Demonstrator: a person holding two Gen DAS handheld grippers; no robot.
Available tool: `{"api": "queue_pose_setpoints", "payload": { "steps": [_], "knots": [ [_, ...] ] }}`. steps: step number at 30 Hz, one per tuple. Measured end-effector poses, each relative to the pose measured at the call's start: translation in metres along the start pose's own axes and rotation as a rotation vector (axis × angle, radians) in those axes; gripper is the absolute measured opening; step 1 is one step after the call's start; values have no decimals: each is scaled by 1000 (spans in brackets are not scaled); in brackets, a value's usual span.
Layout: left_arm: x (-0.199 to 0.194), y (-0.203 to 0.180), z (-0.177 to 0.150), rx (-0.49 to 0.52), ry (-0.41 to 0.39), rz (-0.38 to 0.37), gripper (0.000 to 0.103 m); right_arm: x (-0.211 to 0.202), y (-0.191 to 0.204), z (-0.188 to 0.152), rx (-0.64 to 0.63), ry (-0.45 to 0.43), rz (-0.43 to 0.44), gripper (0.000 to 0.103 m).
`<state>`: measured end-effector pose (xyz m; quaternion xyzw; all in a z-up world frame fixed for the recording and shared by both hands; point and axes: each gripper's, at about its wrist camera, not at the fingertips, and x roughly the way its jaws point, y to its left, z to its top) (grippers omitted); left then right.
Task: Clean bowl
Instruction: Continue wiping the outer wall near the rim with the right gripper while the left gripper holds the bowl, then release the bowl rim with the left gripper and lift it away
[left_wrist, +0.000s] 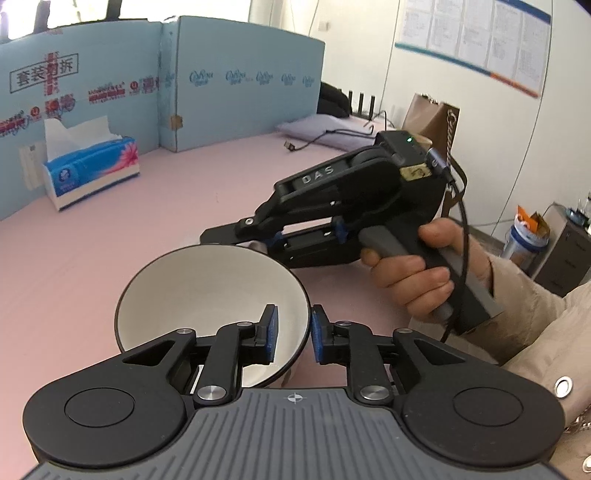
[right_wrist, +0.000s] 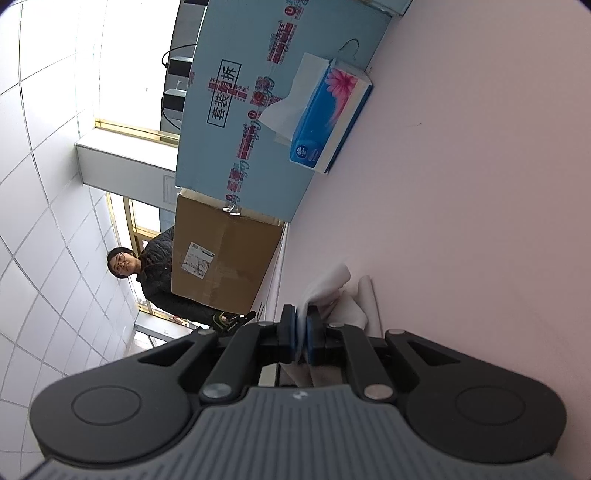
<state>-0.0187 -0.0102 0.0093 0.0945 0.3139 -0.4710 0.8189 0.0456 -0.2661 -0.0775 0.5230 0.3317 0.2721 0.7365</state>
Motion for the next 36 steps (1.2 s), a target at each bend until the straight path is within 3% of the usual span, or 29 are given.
{"api": "queue_pose_setpoints", "payload": {
  "steps": [5,16,29,36],
  "knots": [
    [-7,3,-1,-19,-39,7,39,7,0,2,-4,11,6,9],
    [-43,26,-2,-163,-229,54,77,10,-3,2,9,22,9,9],
    [-49,63,-4,-354,-256,230,85,-8,-3,-4,5,-7,3,9],
    [-48,57,-4,-350,-233,239,85,-19,-2,-8,-5,-23,-8,9]
  ]
}}
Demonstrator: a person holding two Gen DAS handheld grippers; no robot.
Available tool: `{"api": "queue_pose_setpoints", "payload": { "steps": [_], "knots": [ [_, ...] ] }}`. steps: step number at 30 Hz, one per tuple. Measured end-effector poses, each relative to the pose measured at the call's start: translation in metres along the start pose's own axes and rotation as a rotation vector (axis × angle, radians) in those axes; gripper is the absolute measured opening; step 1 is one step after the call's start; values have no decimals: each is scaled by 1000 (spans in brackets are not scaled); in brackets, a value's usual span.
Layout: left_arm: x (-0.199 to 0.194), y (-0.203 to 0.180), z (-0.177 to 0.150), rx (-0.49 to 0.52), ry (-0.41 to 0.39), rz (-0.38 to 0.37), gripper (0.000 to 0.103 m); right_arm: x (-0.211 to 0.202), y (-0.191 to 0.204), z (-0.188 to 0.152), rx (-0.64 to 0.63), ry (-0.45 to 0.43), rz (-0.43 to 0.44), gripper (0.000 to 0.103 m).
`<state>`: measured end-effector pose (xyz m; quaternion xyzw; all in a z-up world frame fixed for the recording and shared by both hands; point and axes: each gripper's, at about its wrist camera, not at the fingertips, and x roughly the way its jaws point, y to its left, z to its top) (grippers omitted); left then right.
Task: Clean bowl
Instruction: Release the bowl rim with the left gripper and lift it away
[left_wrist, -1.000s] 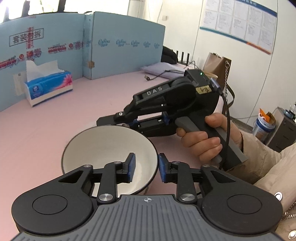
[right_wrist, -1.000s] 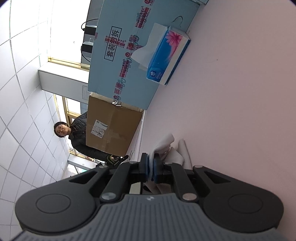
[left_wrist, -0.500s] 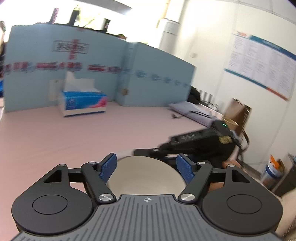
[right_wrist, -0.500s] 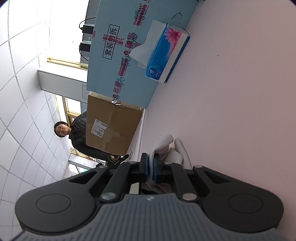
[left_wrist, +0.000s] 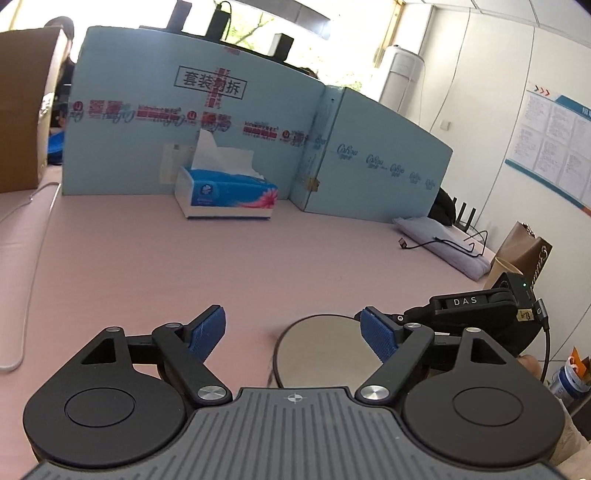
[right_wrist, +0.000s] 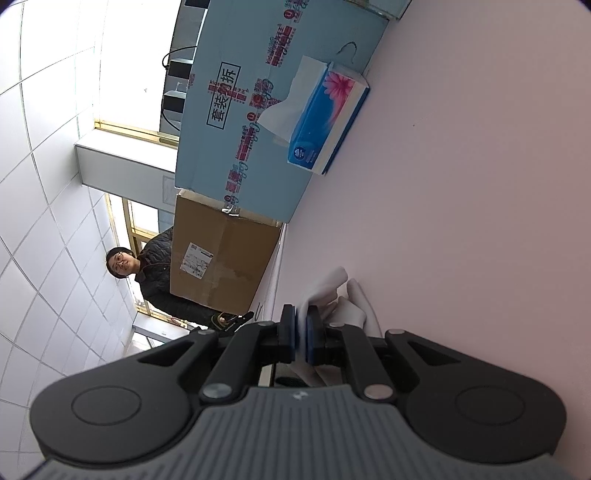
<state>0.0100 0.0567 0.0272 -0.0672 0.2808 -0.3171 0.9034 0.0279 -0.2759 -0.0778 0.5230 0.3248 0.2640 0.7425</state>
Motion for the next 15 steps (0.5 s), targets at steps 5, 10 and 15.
{"api": "queue_pose_setpoints", "payload": {
  "steps": [5,10,15],
  "knots": [
    [0,-8,-2,14,11,6,85,-7,1,-3,-9,-9,-10,9],
    [-2,-15,-4,24,15,5,85,-15,1,-9,-16,-14,-12,9],
    [-1,-21,-5,24,25,9,85,-22,2,-12,-19,-16,-12,9]
  ]
}}
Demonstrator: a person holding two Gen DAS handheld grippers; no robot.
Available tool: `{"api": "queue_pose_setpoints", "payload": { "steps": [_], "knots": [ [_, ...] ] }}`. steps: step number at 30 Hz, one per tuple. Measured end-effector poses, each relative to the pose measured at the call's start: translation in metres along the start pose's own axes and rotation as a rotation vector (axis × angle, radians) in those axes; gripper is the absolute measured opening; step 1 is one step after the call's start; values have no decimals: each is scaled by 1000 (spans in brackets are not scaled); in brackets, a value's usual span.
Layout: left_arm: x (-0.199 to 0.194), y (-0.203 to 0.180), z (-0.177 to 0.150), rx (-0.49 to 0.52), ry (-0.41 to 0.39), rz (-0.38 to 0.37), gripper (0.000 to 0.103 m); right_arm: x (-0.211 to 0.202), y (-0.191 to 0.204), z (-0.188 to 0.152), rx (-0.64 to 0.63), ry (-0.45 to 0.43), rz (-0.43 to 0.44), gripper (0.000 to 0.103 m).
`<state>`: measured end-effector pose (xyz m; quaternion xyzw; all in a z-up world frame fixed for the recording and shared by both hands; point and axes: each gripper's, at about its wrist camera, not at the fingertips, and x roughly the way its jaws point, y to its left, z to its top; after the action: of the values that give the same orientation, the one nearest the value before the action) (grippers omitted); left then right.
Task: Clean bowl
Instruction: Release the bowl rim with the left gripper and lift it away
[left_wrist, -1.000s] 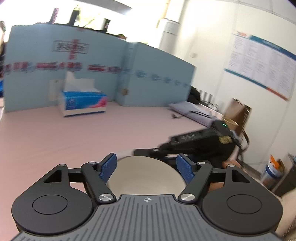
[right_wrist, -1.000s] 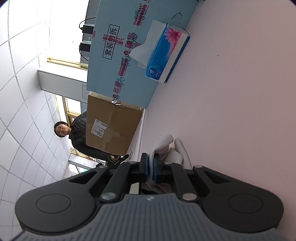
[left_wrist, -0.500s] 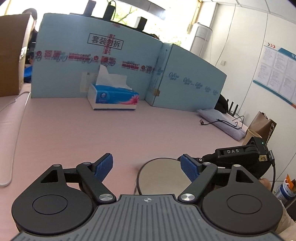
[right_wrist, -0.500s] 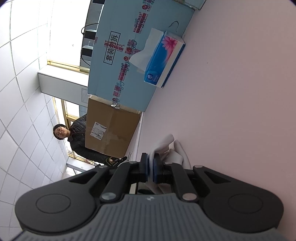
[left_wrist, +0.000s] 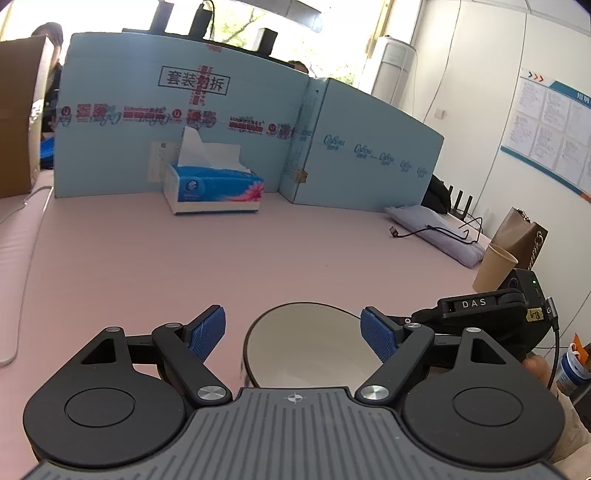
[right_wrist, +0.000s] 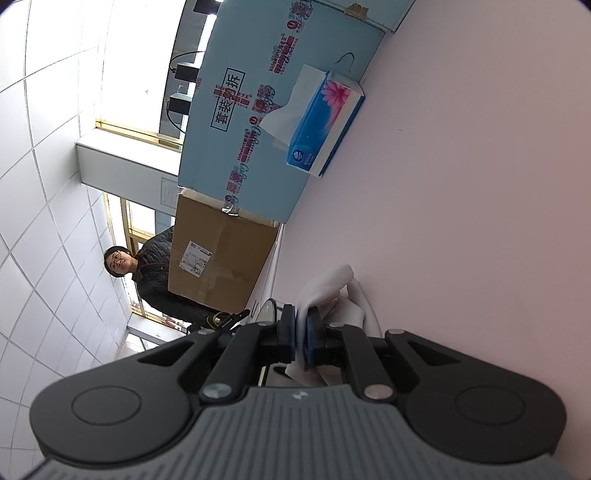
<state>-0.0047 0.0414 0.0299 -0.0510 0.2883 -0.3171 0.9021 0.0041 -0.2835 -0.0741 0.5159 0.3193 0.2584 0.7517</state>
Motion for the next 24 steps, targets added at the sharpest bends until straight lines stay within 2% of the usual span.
{"api": "queue_pose_setpoints", "payload": {
  "steps": [10,16,19,24],
  "knots": [
    [2,-15,-4,8,23,19,84,-7,2,-7,-17,2,-6,9],
    [1,-24,-6,31,24,61,83,-8,5,-9,-39,-1,-19,9],
    [-5,-37,-8,63,2,44,83,-8,5,-9,-39,1,-16,9],
    [-7,-75,-21,212,14,-39,83,-8,3,-10,-39,6,-11,9]
  ]
}}
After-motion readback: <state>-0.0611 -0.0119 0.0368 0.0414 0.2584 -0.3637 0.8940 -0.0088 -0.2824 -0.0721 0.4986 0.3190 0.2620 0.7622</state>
